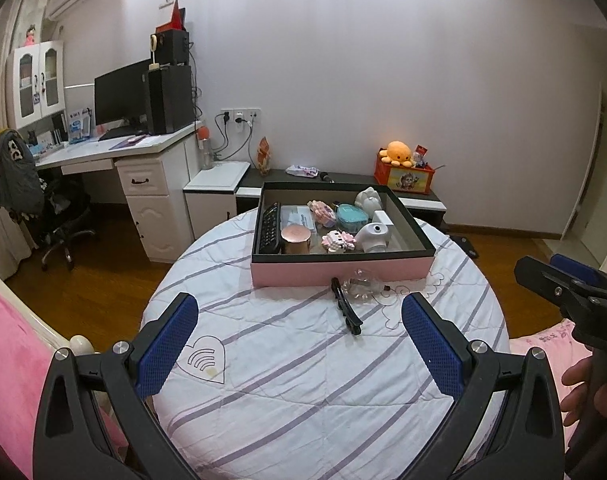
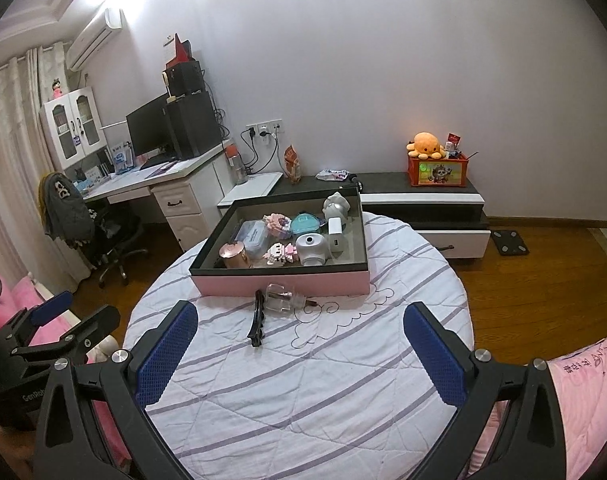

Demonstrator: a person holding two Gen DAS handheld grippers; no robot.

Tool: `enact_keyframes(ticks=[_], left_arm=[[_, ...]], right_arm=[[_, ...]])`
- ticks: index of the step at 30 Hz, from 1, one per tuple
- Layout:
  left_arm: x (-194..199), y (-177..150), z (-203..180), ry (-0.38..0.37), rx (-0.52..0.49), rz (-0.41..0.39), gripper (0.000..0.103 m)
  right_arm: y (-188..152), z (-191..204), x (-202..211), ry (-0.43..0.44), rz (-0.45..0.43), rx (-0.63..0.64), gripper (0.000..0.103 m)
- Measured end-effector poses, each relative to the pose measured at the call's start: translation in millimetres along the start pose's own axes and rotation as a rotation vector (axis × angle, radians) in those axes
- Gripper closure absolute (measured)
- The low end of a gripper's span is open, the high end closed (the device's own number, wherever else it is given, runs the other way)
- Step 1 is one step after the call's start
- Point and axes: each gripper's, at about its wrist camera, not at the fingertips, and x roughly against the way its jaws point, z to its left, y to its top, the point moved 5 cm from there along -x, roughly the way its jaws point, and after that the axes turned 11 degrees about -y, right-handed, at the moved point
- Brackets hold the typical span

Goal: Organize rigid objects
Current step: 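Withdraw both tools toward the glass bottle and black clip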

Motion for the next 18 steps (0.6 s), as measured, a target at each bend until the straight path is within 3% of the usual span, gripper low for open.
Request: enact_keyframes(ticks=[8, 18], left_arm=[[-29.5, -11.6, 0.7, -0.008, 0.010, 0.059, 0.000], [-118.3, -37.5, -2.7, -0.031, 0.032, 0.202, 0.000]], right_arm=[[-6.2, -3.2, -21.7, -0.006, 0.041, -0.011, 0.000], [-21.1, -14.4, -79.6, -0.024, 0.151, -0.040, 0.000]])
